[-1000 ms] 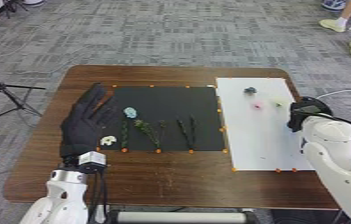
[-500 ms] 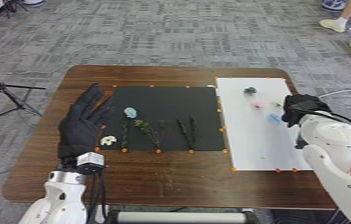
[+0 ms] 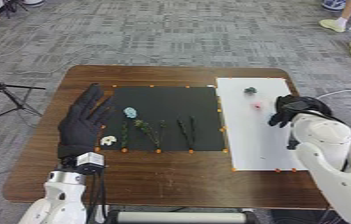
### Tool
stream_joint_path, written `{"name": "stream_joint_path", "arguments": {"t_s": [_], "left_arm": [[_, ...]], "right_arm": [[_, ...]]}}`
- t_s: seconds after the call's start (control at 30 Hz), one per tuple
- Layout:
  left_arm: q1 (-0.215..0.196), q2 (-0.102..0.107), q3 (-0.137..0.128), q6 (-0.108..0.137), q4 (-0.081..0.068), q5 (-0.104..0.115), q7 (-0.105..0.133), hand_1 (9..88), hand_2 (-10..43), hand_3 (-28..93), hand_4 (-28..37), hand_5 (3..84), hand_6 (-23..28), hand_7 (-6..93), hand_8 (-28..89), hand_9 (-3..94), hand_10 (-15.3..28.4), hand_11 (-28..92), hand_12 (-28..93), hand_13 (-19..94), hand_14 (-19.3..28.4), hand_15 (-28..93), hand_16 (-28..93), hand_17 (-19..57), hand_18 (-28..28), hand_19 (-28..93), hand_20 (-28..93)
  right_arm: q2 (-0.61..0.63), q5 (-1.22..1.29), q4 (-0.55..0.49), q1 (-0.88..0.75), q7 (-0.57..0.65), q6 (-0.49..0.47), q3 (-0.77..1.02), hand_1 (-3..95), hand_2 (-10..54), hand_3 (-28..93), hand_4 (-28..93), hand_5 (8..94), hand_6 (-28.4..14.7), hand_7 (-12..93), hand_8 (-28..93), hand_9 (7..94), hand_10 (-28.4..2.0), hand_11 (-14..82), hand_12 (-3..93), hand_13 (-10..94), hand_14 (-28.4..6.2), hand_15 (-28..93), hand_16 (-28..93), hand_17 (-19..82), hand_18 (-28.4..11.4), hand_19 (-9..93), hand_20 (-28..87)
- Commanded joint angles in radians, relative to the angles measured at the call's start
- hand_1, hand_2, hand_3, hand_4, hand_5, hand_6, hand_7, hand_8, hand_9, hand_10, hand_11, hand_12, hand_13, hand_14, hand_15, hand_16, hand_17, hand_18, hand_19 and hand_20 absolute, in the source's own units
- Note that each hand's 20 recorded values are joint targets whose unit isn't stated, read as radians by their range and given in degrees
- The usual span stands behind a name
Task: Arrange flowers
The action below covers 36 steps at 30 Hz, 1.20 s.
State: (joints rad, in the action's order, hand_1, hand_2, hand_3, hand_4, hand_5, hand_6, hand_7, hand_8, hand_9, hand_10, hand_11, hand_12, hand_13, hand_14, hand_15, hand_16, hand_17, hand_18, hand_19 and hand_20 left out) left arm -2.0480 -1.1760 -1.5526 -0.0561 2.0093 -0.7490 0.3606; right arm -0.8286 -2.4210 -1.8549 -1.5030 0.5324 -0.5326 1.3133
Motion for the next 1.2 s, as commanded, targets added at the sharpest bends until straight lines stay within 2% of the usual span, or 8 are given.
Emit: {"name": "stream_joint_path", "arguments": {"t_s": [0.03, 0.13, 0.27, 0.47, 0.7, 0.87, 0.93, 1.2], "left_arm": [[-0.014, -0.006, 0.0, -0.006, 0.002, 0.002, 0.005, 23.5, -5.6, 68, -28.3, 24.3, 2.2, 22.7, -12, 19.9, 10.4, 15, 17, 18, 14.9, 11, 7, -15.2, 20.1, 38, 8], [-0.015, -0.006, 0.0, -0.003, 0.002, 0.002, 0.003, 23.5, -5.6, 68, -28.3, 24.3, 2.2, 22.8, -12, 19.9, 10.4, 15, 17, 18, 14.9, 11, 7, -15.2, 20.2, 38, 8], [-0.012, -0.006, 0.001, 0.002, 0.003, 0.004, 0.003, 23.4, -5.6, 68, -28.3, 24.3, 2.2, 22.9, -12, 19.8, 10.4, 15, 17, 18, 14.9, 11, 7, -15.3, 20.1, 38, 8], [-0.003, 0.019, -0.005, 0.012, 0.006, 0.006, 0.006, 23.4, -5.7, 68, -28.3, 24.3, 2.2, 22.8, -12, 19.9, 10.3, 15, 17, 18, 14.9, 11, 7, -15.2, 20.2, 38, 8], [0.045, 0.071, -0.006, 0.016, 0.005, 0.008, 0.017, 23.5, -5.6, 68, -28.3, 24.4, 2.3, 22.8, -12, 19.9, 10.3, 15, 17, 17, 15.0, 11, 7, -15.2, 20.2, 39, 7], [0.093, 0.112, 0.022, 0.017, 0.005, 0.018, 0.106, 23.5, -5.6, 68, -28.3, 24.6, 2.3, 23.0, -12, 20.4, 10.4, 15, 17, 18, 14.9, 11, 7, -15.0, 20.3, 39, 7], [0.113, 0.129, 0.034, 0.036, 0.009, 0.017, 0.137, 23.4, -5.8, 68, -28.3, 25.2, 2.3, 23.5, -12, 21.3, 10.4, 16, 17, 19, 15.0, 12, 7, -14.3, 20.5, 39, 8], [0.224, 0.178, 0.063, 0.027, -0.001, 0.006, 0.158, 23.0, -6.3, 69, -28.3, 26.4, 2.5, 24.0, -13, 22.6, 10.9, 17, 16, 20, 15.2, 15, 6, -13.4, 21.1, 40, 8]], "right_arm": [[-0.026, -0.081, 0.092, 0.012, -0.023, 0.088, -0.047, 50.7, -9.5, 49, -28, 52.0, -5.3, 22, -11, 55.2, -13.1, 29.3, 22.2, 61, -8.7, 81, 25, 33, -20.1, 91, 48], [-0.026, -0.102, 0.122, 0.004, -0.04, 0.167, -0.061, 43.4, -9.5, 68, -28, 59.1, -1.2, 33, -11, 62.3, -11.0, 36.4, 24.1, 64, -7.8, 80, 26, 35, -19.6, 92, 48], [-0.016, -0.112, 0.103, -0.035, -0.098, 0.264, -0.032, 48.9, -9.5, 80, -28, 72.1, 0.6, 44, 3, 82.4, -5.8, 23.5, 47.2, 70, -6.3, 79, 28, 39, -19.7, 93, 49], [-0.023, -0.068, 0.014, 0.059, -0.155, 0.348, -0.083, 47.0, -9.5, 85, -23, 75.1, -1.7, 45, 5, 83.8, -5.9, 27.5, 50.1, 72, -5.7, 79, 29, 41, -19.5, 93, 52], [-0.209, -0.087, 0.147, 0.381, -0.31, 0.448, -0.373, 47.6, -9.5, 84, -23, 75.2, -1.5, 45, 3, 83.7, -5.9, 28.5, 49.8, 72, -5.3, 80, 30, 42, -19.1, 93, 53], [-0.335, -0.107, 0.188, 0.451, -0.413, 0.493, -0.497, 49.0, -9.5, 83, -25, 75.1, -1.1, 46, 0, 83.4, -6.0, 28.5, 49.5, 72, -5.4, 80, 30, 41, -19.1, 93, 53], [-0.373, -0.132, 0.205, 0.459, -0.422, 0.475, -0.543, 49.3, -9.5, 83, -26, 75.0, -0.7, 46, -1, 83.3, -5.8, 28.0, 49.0, 72, -5.3, 80, 30, 41, -19.0, 93, 53], [-0.501, -0.195, 0.312, 0.453, -0.464, 0.449, -0.649, 50.5, -9.5, 81, -28, 75.4, -0.3, 44, -3, 84.0, -5.1, 24.4, 47.3, 72, -5.4, 80, 31, 41, -18.8, 93, 53]]}}
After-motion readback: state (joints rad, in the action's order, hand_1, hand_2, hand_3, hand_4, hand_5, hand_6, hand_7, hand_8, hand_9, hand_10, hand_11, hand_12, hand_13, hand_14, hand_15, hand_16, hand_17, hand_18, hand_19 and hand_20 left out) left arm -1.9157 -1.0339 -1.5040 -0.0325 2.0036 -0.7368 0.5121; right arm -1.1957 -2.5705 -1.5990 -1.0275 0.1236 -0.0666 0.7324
